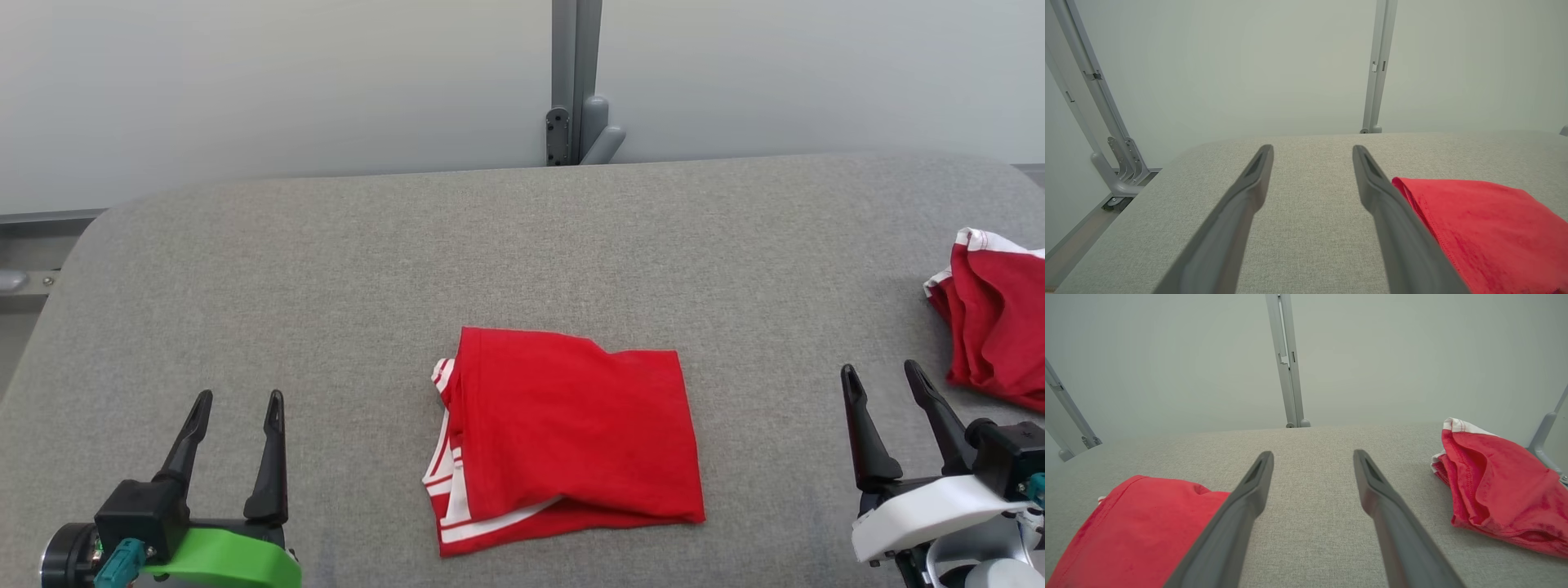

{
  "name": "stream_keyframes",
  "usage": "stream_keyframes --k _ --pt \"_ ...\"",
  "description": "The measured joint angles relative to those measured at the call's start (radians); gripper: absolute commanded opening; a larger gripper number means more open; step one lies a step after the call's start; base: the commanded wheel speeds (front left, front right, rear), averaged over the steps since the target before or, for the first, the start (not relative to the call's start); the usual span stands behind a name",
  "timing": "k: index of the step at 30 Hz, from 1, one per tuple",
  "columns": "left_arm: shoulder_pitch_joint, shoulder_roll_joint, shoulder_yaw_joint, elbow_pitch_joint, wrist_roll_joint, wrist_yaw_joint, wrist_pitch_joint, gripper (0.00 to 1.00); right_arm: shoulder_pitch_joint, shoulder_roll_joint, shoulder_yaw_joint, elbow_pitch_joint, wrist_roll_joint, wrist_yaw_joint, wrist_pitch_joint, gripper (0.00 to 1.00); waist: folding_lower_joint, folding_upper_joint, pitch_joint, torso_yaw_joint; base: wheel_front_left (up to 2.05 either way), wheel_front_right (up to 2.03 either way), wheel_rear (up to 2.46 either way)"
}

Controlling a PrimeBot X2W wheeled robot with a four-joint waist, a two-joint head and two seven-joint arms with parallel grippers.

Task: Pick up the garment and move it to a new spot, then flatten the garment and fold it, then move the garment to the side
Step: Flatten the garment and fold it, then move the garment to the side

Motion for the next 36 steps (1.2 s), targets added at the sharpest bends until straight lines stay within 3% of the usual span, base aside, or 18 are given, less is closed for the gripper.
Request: stream_keyframes --k 26,36 --pt "0.010 0.012 -0.015 -0.035 -0.009 0.020 0.020 1.00 0.017 0.015 -0.021 -0.024 -0.009 0.000 0.025 1.00 0.0000 0.0000 0.005 0.005 0.00 0.00 0.00" --pt "-0.101 -0.001 -0.041 -0.027 -0.007 -0.006 -0.012 1.00 -0.083 0.003 0.103 0.114 0.028 0.000 0.040 1.00 0.0000 0.0000 0.082 0.056 0.00 0.00 0.00"
